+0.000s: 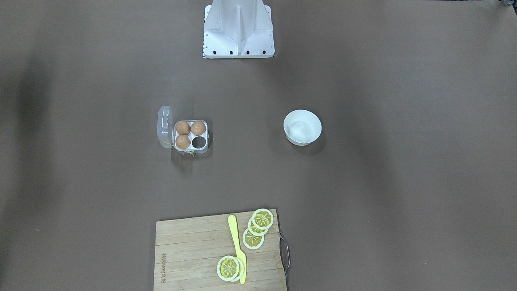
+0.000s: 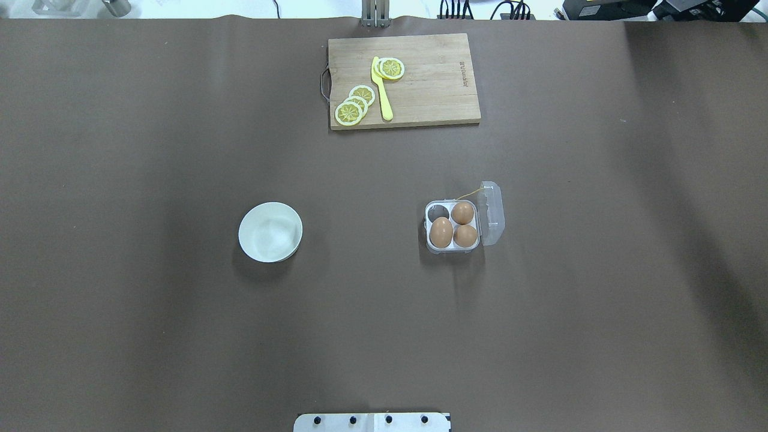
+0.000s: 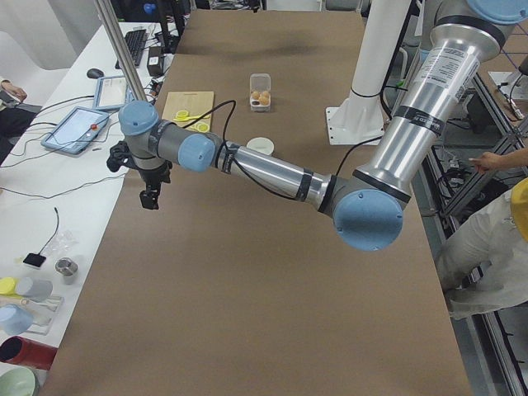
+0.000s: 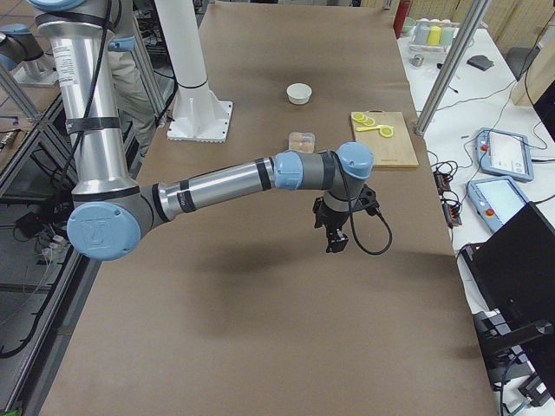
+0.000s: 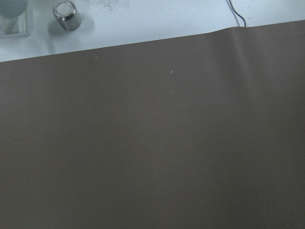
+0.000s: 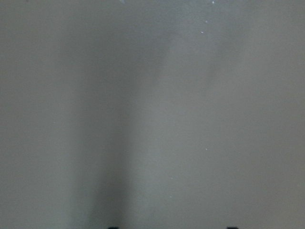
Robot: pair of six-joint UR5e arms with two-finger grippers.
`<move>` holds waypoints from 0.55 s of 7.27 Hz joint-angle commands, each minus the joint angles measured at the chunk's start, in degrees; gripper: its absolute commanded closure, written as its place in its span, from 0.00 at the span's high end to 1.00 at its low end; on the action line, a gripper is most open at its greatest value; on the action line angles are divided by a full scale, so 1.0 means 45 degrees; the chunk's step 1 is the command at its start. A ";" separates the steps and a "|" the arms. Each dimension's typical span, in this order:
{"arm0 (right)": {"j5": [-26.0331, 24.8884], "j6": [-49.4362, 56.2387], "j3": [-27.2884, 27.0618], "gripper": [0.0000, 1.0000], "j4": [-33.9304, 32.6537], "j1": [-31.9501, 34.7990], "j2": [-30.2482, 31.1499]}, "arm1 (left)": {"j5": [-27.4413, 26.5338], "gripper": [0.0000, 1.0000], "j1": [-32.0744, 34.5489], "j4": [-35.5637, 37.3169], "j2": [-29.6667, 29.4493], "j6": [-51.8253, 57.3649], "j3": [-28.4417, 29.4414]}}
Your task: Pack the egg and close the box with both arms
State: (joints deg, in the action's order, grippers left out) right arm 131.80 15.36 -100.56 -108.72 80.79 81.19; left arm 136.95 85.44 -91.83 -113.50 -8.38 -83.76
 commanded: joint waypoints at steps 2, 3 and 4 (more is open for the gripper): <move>0.0822 -0.0209 0.0179 0.00 -0.4057 -0.2029 -0.3173 | -0.0023 0.98 0.0816 -0.0004 0.1100 0.0885 -0.0466; 0.1834 -0.0211 0.0566 0.00 -0.4005 -0.2500 -0.3412 | -0.0023 0.98 0.1031 -0.0004 0.1199 0.0924 -0.0584; 0.2057 -0.0191 0.1189 0.00 -0.3947 -0.3104 -0.3839 | -0.0023 0.98 0.1091 -0.0004 0.1277 0.0944 -0.0663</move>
State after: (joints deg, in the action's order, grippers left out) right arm 138.53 14.53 -97.91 -126.05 70.02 66.31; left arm 136.86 89.70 -91.83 -108.32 -4.33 -86.20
